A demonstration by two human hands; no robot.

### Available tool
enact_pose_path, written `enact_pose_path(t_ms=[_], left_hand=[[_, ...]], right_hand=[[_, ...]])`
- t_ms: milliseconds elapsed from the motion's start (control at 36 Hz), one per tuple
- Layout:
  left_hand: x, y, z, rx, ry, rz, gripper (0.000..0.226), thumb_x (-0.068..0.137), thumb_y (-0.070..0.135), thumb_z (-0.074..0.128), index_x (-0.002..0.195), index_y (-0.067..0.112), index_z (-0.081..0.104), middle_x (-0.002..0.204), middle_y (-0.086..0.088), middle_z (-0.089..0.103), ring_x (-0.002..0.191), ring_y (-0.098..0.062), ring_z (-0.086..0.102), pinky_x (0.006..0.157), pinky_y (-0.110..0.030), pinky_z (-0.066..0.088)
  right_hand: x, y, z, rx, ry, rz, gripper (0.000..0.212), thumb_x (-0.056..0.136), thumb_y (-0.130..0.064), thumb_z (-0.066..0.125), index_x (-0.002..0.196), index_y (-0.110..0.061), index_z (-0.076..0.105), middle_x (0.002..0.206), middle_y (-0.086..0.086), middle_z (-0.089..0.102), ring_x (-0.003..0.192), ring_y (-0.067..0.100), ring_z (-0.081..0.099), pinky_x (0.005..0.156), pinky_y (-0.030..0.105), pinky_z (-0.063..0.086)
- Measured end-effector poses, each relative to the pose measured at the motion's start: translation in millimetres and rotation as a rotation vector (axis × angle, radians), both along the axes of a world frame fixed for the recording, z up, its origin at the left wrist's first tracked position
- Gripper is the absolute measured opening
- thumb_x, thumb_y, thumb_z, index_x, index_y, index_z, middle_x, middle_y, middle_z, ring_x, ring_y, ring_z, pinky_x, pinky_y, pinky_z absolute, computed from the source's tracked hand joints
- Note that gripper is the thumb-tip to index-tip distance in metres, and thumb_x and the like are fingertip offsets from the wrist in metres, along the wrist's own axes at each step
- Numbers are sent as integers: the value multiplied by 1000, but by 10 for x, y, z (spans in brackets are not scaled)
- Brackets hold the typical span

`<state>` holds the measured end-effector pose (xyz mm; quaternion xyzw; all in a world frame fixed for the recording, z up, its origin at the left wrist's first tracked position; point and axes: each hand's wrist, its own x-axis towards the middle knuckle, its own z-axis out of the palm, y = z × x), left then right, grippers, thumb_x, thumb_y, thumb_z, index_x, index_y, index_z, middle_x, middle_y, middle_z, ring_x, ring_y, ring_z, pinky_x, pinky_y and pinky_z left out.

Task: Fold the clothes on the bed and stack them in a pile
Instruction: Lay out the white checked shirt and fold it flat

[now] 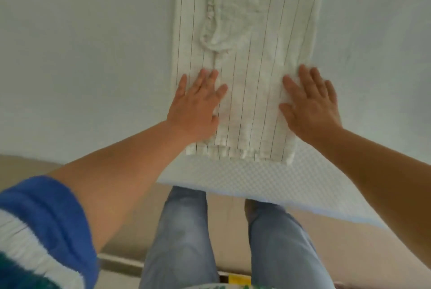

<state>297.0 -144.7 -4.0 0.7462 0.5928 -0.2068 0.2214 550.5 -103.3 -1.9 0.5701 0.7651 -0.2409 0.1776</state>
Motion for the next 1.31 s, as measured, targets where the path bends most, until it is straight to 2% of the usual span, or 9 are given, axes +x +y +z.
enact_pose_path(t_ms=[306,472,583,667,750,917,1028,1139,1306], left_hand=[[-136,-1138,95,-16,-160,22,54,90,37,47,142,38,33,158,-6,-1,145,-24,-7,113,-39,-8],[-288,-1493,45,-54,-210,47,58,86,28,49,142,31,37,158,-5,5,145,-23,-3,114,-39,-6],[-392,-1502,153,97,-362,289,41,82,20,56,122,14,62,144,-17,39,138,-34,27,111,-47,20],[-421,-1358,161,119,-361,638,42,83,23,59,123,12,58,132,-12,49,123,-30,43,100,-39,34],[-415,-1179,122,69,-400,996,48,82,35,62,123,14,50,116,-3,48,106,-23,51,83,-31,41],[-289,-962,138,258,-322,765,44,82,38,62,120,17,53,115,-6,52,105,-23,50,86,-34,41],[-39,-899,145,87,-438,711,42,89,37,55,123,13,50,102,0,57,91,-18,54,71,-26,39],[161,-729,111,-110,-537,1060,33,85,33,60,111,14,51,81,9,51,69,-7,49,51,-20,33],[302,-673,142,-293,-702,1260,8,80,8,57,72,8,59,70,-4,61,60,-17,59,57,-25,46]], right_hand=[[240,-1234,144,-5,14,-74,59,89,-32,56,143,-21,37,154,17,19,142,33,12,113,47,11],[106,-1612,137,66,128,-354,42,87,-15,60,128,-17,56,143,13,38,131,33,30,107,45,27],[-80,-1552,157,16,220,-824,32,89,-26,54,120,-19,57,120,-1,51,111,20,49,92,29,38],[-186,-1408,162,-45,264,-1136,46,87,-42,58,126,-20,49,93,-13,53,78,7,55,60,23,42],[-249,-1287,154,-109,225,-1227,55,83,-49,61,126,-16,49,101,-2,58,74,11,54,54,24,38],[-458,-1244,217,190,104,-738,63,79,-37,67,133,-21,40,134,4,38,125,22,34,103,35,31],[-493,-1261,157,118,49,-490,56,79,-35,64,130,-19,46,132,4,38,126,24,32,107,37,24],[-445,-1301,63,120,74,-472,58,77,-30,64,130,-19,44,133,4,35,127,23,28,108,36,20],[-271,-1371,52,199,97,-338,35,81,-20,64,115,-17,60,129,8,45,124,28,35,105,40,23]])
